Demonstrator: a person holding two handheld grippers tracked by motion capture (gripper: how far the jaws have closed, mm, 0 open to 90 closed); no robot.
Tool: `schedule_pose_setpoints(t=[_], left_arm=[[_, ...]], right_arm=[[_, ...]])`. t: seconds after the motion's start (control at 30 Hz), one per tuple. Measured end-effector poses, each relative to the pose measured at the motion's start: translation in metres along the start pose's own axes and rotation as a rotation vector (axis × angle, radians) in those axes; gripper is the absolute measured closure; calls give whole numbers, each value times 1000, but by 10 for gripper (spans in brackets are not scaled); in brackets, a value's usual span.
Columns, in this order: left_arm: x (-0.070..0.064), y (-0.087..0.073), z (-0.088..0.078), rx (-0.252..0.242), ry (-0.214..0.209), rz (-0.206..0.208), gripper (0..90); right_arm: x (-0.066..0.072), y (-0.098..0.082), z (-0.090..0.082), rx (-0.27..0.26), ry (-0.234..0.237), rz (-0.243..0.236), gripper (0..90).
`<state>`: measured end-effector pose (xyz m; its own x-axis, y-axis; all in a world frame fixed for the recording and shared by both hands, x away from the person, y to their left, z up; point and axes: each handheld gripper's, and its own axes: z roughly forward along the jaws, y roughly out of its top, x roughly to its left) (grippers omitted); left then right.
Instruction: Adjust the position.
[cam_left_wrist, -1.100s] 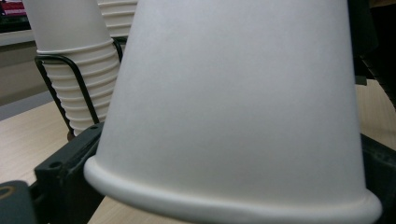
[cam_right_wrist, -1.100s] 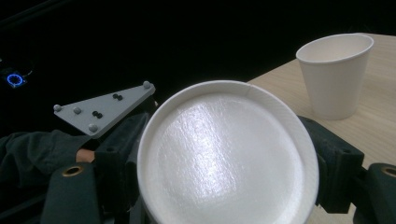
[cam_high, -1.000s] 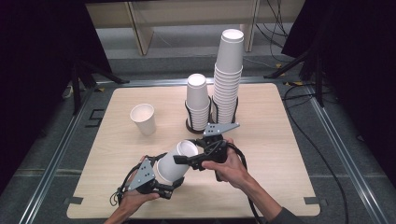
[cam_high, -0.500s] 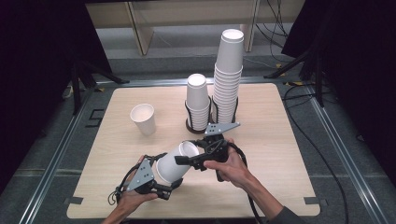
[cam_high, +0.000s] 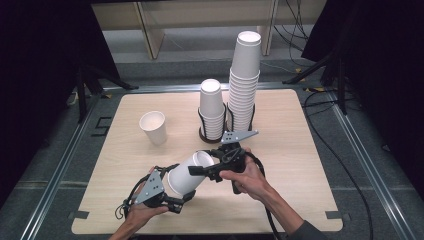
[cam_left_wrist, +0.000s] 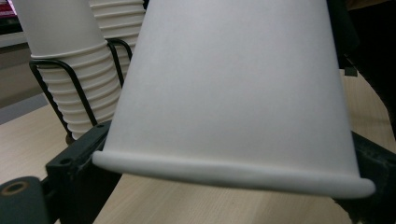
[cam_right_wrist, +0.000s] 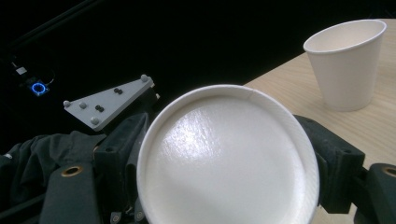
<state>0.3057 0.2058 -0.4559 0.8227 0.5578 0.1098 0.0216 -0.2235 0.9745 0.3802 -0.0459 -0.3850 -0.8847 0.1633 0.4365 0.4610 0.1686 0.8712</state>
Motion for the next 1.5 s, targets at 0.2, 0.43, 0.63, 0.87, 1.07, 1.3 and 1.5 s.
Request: schedule_pose_setpoints(t=[0.2, 0.43, 0.63, 0.87, 1.07, 1.3, 1.5], left_arm=[[-1, -2, 4, 18, -10, -2, 84], [-3, -4, 6, 128, -43, 37, 93], [-6, -4, 8, 147, -68, 46, 106], [-5, -2, 5, 213, -79, 87, 114], [-7, -2, 7, 259, -107, 113, 116], [-8, 1, 6, 292, -130, 147, 116], [-8, 4, 5, 298, -144, 157, 120]], right_arm=[[0, 0, 0, 42, -9, -18, 241], [11, 7, -5, 173, -119, -206, 187], [18, 9, -6, 261, -145, -277, 187], [19, 9, -8, 343, -173, -332, 179], [28, 7, -8, 470, -200, -396, 183], [32, 0, 3, 580, -201, -533, 173], [35, -11, 15, 670, -208, -589, 174]])
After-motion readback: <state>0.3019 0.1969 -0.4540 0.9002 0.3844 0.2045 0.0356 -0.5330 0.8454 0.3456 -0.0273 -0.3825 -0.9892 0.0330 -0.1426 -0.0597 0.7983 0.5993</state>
